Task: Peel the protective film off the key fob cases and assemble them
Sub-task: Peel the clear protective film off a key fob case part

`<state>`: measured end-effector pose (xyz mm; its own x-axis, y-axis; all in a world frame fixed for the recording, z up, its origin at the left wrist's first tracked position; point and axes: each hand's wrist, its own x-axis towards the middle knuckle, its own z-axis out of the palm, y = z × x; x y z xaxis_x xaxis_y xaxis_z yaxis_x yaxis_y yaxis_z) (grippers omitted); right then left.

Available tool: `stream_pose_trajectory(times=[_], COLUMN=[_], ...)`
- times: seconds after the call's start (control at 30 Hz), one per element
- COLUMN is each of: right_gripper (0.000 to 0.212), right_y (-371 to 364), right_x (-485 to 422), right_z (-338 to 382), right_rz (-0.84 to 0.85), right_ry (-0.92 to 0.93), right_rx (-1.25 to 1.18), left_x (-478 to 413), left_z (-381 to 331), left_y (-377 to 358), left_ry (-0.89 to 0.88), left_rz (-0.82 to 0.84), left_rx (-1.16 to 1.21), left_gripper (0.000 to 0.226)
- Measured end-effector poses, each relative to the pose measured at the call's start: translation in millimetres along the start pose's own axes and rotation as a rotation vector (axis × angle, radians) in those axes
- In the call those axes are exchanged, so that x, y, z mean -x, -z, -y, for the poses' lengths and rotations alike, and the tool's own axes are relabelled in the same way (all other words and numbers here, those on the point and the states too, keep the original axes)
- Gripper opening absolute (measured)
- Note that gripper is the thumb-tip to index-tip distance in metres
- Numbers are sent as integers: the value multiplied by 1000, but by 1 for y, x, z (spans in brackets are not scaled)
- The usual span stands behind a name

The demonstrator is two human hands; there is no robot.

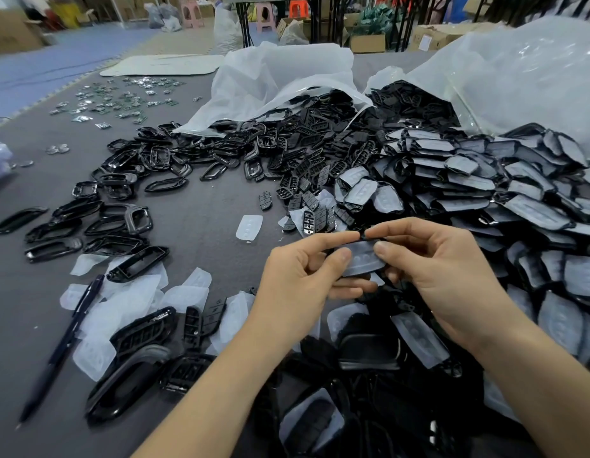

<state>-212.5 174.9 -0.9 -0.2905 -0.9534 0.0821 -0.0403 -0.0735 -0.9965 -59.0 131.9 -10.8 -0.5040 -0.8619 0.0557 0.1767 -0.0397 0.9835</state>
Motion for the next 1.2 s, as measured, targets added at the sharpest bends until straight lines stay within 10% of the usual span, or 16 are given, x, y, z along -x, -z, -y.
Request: stream_pose_trajectory(times=[0.57,0.97,1.1,1.2], right_gripper=[26,26,27,26], right_y=[-5,-9,-9,-8], right_x=[2,3,4,3], right_z=[1,1,0,-1], right_rz=[36,63,60,6], right_ry=[156,163,149,140], right_rx=[153,129,111,115], left_x=[0,0,-1,1], left_z=[3,8,5,2], left_y=[1,6,9,7], left_ry=[-52,-287,-294,-208], left_rz=[-127,-237,-226,-157], left_rx=[-69,-526,-590,-424], left_gripper=[25,18,47,23])
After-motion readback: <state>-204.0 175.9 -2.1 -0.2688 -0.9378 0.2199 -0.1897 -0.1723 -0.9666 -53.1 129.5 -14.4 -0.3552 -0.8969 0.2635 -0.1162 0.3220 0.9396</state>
